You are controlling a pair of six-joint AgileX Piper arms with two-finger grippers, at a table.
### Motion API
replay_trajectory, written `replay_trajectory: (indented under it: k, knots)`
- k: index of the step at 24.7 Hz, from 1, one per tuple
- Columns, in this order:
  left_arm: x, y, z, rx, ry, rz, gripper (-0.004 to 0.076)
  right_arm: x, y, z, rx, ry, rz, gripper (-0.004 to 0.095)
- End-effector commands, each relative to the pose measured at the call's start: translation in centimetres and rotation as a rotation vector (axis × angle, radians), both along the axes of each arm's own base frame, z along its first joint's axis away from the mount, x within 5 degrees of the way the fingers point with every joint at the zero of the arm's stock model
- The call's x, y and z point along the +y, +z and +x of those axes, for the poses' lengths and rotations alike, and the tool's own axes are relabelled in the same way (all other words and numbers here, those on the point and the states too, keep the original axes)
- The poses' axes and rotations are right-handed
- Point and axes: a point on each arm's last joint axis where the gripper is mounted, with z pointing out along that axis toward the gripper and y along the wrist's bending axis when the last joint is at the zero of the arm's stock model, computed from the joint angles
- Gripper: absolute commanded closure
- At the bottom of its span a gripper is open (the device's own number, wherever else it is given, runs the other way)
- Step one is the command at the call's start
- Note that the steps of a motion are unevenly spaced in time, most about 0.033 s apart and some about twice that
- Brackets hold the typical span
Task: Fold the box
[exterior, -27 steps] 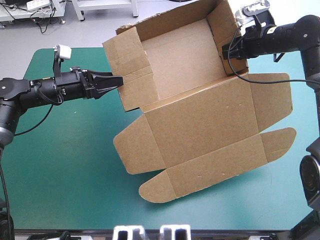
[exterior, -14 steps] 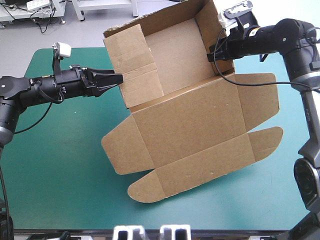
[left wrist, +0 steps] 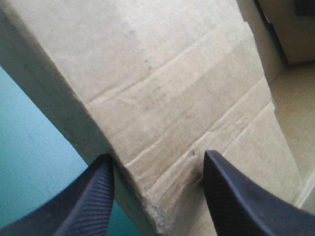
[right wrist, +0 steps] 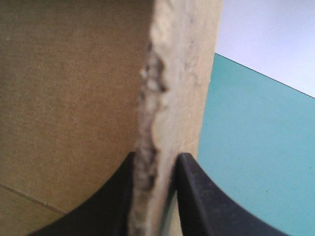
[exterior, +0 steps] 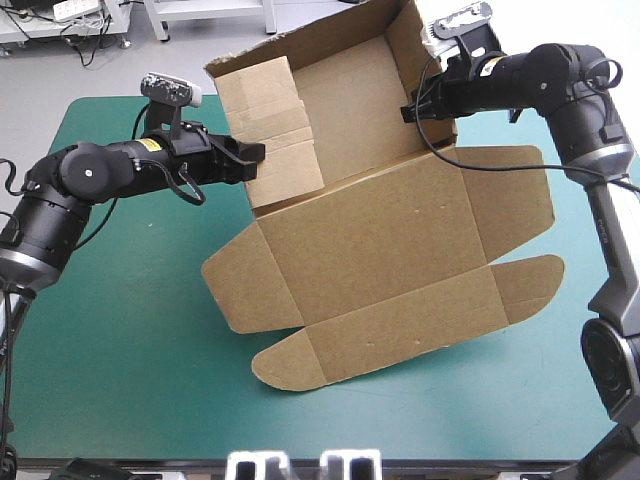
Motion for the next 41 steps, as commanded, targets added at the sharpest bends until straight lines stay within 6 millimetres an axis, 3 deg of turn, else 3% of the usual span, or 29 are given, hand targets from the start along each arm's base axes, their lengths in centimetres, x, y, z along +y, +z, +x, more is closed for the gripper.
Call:
replay_trajectory:
  k: [1,11,21,25,28,32,34,36,37,41]
  knots:
    - [0.3,3.0,-0.4,-0.104,0.128,-0.133,0.0332,1.3,3.6,-2.3,-0.111,0.033,0.148,0.0932]
    - [1.1,3.0,0.8,-0.088,0.297,-0.232,0.0332,3.7,3.7,-3.4,-0.086,0.140,0.194,0.0932]
    - [2.1,0.9,2.0,-0.022,0.402,-0.062,0.0332,4.3,3.9,-3.9,-0.070,0.214,0.242,0.0931]
    - [2.0,1.0,2.4,-0.024,0.433,-0.129,0.0332,4.3,4.0,-3.9,-0.079,0.210,0.249,0.0931]
    - [1.8,0.5,2.6,0.122,0.523,-0.314,0.0332,4.1,4.3,-3.5,-0.125,0.177,0.267,0.0932]
    - [0.9,0.4,2.3,0.187,0.499,-0.395,0.0336,3.7,3.6,-2.8,-0.132,0.128,0.185,0.0932]
    - [0.5,0.3,2.3,0.177,0.474,-0.372,0.0436,3.6,3.0,-2.5,-0.107,0.121,0.142,0.0932]
    - [0.1,0.3,2.3,0.127,0.418,-0.293,0.0676,3.5,2.6,-2.2,-0.095,0.110,0.112,0.0932]
    - [-0.3,0.3,2.3,0.099,0.388,-0.263,0.0729,3.4,2.4,-2.0,-0.087,0.099,0.104,0.0932]
    - [-0.8,0.2,2.2,0.056,0.317,-0.160,0.0734,3.4,-0.2,-0.8,0.037,0.075,0.009,0.0932]
